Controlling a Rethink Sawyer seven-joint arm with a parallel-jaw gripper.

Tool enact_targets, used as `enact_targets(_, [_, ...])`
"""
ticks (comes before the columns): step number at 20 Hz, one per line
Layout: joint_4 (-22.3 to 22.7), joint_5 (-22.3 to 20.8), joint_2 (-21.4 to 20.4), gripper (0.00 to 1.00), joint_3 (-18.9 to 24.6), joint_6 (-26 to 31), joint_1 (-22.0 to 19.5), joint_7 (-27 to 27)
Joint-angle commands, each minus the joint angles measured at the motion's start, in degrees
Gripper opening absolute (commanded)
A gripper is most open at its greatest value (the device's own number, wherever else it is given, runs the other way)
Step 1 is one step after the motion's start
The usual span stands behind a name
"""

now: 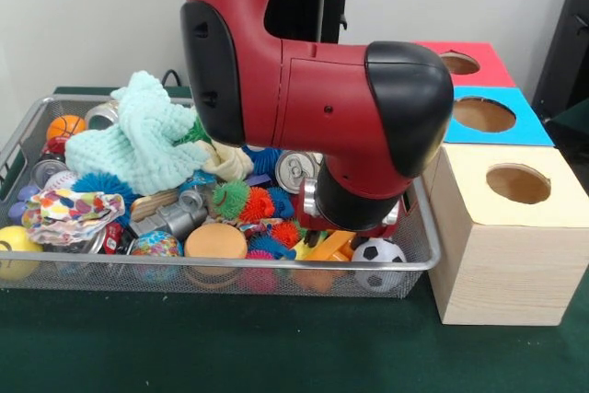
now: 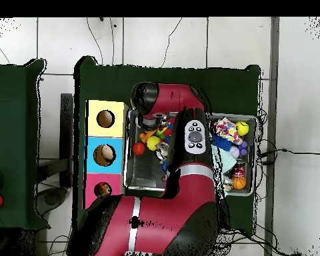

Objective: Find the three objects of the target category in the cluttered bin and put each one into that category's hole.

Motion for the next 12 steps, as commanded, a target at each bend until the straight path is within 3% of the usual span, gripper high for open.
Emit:
enact_targets(1, [-7.03, -6.48, 9.97, 1.00, 9.11, -38.29, -2.17, -2.54])
enact_targets(4, [-3.59, -5.76, 7.17, 1.00, 10.26, -36.37, -3.26, -5.61])
enact_targets(12, [16.32, -4.25, -8.03, 1.00, 13.23, -32.96, -7.70, -9.73])
